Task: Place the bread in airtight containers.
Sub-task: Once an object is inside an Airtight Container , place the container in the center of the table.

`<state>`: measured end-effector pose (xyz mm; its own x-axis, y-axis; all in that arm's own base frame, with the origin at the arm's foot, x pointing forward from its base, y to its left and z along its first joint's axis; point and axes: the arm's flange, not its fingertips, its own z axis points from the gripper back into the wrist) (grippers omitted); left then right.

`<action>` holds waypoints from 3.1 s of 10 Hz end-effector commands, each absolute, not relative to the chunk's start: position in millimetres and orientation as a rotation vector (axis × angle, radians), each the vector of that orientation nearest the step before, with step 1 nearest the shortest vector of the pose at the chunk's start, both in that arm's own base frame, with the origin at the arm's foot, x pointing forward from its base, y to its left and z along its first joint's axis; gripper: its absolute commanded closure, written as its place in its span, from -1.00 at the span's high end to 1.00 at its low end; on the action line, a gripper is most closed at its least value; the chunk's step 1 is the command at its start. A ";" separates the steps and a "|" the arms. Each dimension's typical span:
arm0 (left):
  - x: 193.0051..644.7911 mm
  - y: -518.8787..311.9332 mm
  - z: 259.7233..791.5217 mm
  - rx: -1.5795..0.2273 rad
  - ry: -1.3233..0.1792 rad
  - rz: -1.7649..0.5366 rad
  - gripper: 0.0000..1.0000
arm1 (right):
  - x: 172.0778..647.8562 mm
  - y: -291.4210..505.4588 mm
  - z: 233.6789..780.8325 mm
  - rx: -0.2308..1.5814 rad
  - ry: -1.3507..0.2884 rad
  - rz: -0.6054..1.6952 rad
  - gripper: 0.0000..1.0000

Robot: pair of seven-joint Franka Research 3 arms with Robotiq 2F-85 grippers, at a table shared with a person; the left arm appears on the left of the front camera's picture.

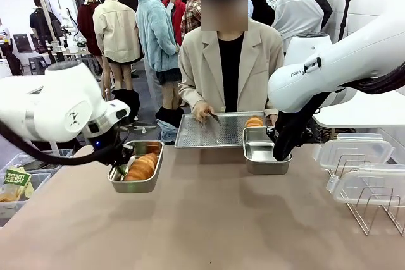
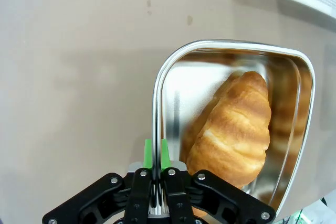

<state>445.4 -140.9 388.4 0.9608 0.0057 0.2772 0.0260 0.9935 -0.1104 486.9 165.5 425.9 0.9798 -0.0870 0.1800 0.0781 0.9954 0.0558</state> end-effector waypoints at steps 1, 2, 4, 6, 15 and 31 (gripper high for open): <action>443.4 -131.1 358.1 -0.170 -0.351 -0.024 -1.00 | 487.2 166.1 427.2 0.057 -0.207 -0.082 -1.00; 449.6 -126.8 338.8 -0.156 -0.362 -0.029 -1.00 | 487.2 166.1 427.2 0.057 -0.207 -0.082 -1.00; 458.3 -120.7 316.2 -0.122 -0.318 -0.036 -1.00 | 487.2 166.1 427.2 0.057 -0.207 -0.082 -1.00; 460.7 -119.7 314.7 -0.122 -0.269 -0.030 -0.56 | 487.2 166.1 427.2 0.057 -0.207 -0.082 -1.00; 442.9 -75.6 473.1 -0.036 -0.303 -0.123 1.00 | 487.2 166.1 427.2 0.057 -0.207 -0.082 -1.00; 442.8 15.2 512.9 0.036 -0.300 0.034 1.00 | 487.2 166.1 427.2 0.057 -0.207 -0.082 -1.00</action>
<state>441.6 15.4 511.7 0.9581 0.0286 0.2850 -0.0387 0.9988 0.0300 486.9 165.4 426.2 0.9796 -0.0872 0.1811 0.0783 0.9954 0.0557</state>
